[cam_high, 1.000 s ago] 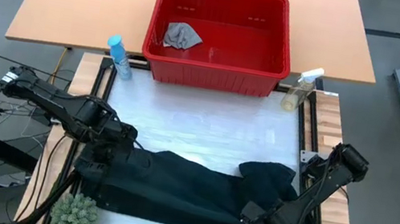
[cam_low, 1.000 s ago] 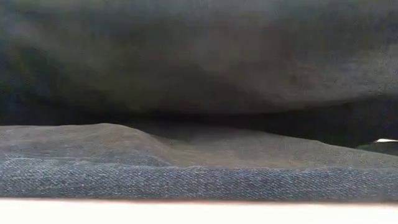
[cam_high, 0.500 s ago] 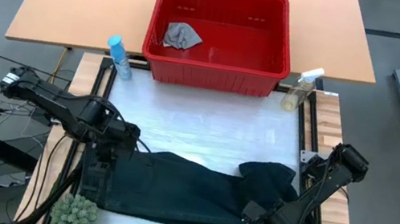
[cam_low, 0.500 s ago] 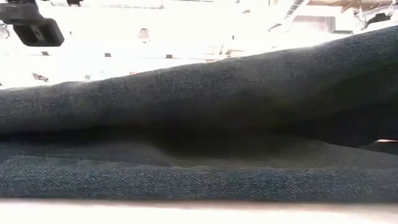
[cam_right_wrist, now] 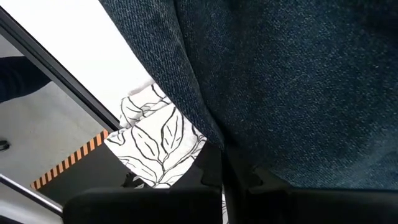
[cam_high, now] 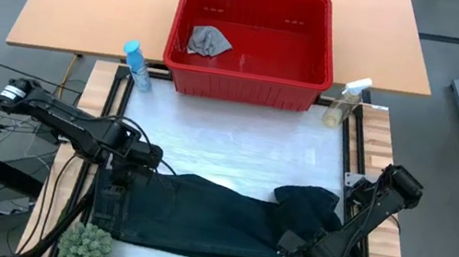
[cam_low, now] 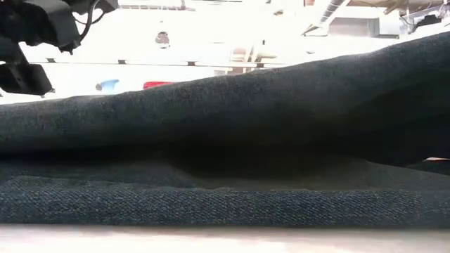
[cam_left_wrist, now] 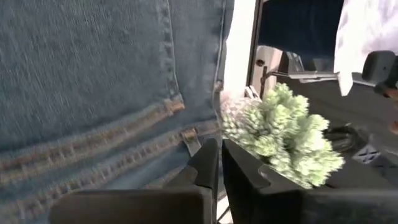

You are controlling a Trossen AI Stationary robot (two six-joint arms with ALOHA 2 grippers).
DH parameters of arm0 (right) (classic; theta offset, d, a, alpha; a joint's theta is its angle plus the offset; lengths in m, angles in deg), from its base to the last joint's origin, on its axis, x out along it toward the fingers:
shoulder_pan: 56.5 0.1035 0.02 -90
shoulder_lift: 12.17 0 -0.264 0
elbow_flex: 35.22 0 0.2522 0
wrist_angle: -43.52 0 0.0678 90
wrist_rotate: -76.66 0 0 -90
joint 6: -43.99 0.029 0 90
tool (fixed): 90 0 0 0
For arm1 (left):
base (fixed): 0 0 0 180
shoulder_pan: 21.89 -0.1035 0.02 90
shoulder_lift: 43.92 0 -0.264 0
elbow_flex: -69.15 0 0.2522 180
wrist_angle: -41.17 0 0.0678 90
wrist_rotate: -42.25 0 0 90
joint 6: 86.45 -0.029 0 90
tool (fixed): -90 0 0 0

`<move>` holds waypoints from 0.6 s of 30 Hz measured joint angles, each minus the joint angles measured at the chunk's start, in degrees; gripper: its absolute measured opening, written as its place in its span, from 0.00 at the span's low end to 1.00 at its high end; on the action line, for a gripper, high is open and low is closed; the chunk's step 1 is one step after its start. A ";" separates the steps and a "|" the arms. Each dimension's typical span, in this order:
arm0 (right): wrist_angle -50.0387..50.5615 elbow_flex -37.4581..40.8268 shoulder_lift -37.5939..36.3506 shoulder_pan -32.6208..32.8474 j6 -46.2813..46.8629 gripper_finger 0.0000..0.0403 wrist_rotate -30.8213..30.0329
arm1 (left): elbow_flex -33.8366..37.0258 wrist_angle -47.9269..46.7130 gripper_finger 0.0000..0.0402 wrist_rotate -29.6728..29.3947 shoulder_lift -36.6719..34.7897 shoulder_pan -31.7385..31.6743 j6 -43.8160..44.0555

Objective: Fold laundry
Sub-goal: Fold the dark blue pants

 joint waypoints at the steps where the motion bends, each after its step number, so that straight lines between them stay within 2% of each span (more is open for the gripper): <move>1: 0.00 0.00 0.00 -0.05 0.00 0.05 0.00 | 0.63 0.86 0.01 -0.02 0.02 -0.07 -1.23; 7: -0.04 0.00 0.00 -1.90 -0.12 0.05 0.07 | 6.11 4.65 0.00 1.31 0.04 -0.18 -5.46; 14: -2.29 -0.02 0.00 -4.45 -4.05 0.05 0.08 | 12.75 15.09 0.00 2.81 0.04 -0.18 -2.93; 18: -1.38 -0.02 0.00 -5.88 -6.57 0.05 0.05 | 16.52 15.94 0.00 0.01 0.85 -0.16 -1.85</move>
